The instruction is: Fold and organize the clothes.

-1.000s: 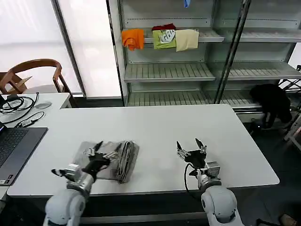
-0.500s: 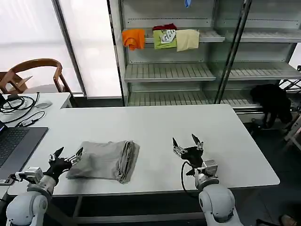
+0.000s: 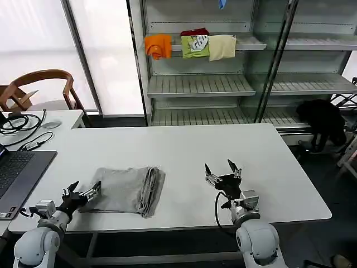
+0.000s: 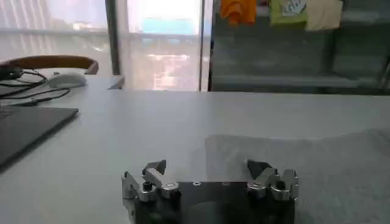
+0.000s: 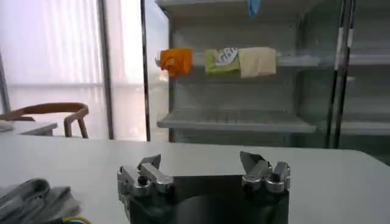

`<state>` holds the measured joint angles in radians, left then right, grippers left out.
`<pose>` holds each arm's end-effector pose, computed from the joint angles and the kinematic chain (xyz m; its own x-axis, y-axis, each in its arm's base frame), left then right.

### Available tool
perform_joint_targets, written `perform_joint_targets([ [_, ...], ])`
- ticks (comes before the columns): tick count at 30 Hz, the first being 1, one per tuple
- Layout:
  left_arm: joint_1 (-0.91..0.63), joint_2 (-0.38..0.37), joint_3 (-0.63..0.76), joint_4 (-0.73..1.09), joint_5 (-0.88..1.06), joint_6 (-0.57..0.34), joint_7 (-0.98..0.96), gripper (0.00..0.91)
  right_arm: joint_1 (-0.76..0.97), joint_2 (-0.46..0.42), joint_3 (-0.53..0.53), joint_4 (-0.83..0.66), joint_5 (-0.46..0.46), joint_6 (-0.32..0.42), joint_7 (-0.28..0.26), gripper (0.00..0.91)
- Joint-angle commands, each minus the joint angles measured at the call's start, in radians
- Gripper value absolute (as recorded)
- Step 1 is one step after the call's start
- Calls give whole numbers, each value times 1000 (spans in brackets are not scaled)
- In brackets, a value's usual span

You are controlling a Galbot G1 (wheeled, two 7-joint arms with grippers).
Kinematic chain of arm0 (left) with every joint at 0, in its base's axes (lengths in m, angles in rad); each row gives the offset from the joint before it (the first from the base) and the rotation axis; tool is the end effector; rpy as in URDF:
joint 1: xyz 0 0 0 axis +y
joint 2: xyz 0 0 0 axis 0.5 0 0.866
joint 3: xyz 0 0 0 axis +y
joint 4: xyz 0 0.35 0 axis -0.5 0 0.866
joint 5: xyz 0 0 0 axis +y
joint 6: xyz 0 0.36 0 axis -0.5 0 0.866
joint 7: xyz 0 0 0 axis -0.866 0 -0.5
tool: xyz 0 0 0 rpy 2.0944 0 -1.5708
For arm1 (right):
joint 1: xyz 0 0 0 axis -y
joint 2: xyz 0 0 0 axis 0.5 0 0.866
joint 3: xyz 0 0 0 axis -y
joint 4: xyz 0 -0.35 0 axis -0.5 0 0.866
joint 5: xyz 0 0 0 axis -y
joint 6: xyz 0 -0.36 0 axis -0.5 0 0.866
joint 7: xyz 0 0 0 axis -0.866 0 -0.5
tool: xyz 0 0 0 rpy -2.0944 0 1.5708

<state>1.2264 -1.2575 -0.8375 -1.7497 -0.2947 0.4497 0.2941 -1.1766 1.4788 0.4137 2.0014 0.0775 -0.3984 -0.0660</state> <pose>0.2891 0.1922 -0.2946 -0.9352 0.0468 0.3510 0.0325 0.9984 -0.0465 0.2964 0.0174 -0.2425 -0.9725 -0.2068 0.1075 -0.2075 0.9782 0.0049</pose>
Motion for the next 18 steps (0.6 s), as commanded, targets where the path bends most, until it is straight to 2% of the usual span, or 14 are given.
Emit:
perform_joint_targets([
  [1,-3,0,14,54,55,-14,6,564,4,2,2,0,40,-17,6,907],
  [2,-2,0,15,51,55,-13,7,524,4,3,2,0,44,-19,7,907],
  [3,-1,0,15,48,55,-12,7,383,5,3,2,-1,44,-20,7,907],
  [4,0,0,15,45,53,-9,9,282,5,4,2,-1,44,-20,7,907],
  [5,0,0,15,42,50,-4,11,121,6,5,1,-2,45,-20,8,907],
  [6,1,-2,15,37,42,0,15,20,6,6,1,-2,44,-21,8,907],
  [18,12,-26,31,-13,-63,35,30,10,10,7,5,-6,44,-22,14,907],
])
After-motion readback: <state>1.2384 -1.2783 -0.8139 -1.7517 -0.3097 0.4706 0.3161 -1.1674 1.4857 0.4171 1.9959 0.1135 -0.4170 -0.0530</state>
